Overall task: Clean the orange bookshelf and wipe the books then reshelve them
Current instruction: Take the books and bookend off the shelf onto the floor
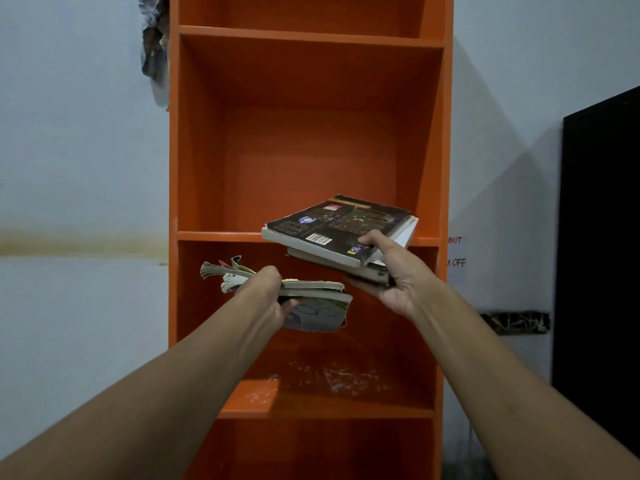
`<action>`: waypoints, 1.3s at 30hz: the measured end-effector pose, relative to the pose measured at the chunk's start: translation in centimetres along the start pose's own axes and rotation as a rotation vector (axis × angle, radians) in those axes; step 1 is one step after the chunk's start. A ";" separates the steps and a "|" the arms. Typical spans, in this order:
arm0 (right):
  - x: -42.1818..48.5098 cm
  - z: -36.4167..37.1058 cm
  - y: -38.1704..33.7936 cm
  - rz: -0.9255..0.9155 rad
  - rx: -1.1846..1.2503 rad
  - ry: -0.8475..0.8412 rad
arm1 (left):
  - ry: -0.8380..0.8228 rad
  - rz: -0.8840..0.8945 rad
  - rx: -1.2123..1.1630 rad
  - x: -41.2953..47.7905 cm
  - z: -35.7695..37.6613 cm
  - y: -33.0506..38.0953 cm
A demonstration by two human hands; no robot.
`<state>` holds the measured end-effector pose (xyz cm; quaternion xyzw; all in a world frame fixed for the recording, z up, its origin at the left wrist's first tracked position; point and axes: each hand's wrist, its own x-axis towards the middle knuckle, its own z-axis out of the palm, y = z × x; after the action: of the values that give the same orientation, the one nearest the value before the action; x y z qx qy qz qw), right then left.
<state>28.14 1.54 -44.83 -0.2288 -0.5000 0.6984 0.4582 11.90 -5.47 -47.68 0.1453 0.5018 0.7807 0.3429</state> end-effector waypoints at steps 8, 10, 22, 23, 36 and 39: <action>-1.9 -2.7 4.9 -0.079 0.138 0.004 | -0.107 0.096 -0.036 -0.5 -5.0 -3.4; -3.3 -4.3 6.9 -0.102 0.146 -0.010 | -0.114 0.099 -0.001 -1.1 -6.4 -4.5; -14.2 -14.5 20.2 0.152 0.230 0.103 | -0.103 0.086 -0.098 -5.9 -11.2 -8.5; -14.6 -15.4 21.6 0.181 0.229 0.125 | -0.116 0.092 -0.101 -6.2 -11.5 -8.8; -18.0 -24.3 39.2 0.634 -0.081 0.261 | -0.090 0.058 -0.058 -11.4 -15.1 -15.7; -18.3 -25.4 41.0 0.706 -0.123 0.274 | -0.070 0.037 -0.027 -12.4 -16.2 -17.5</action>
<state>39.73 -5.25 -94.57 -0.5052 -0.3657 0.7447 0.2376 18.39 -20.43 -69.00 0.1773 0.4762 0.7879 0.3478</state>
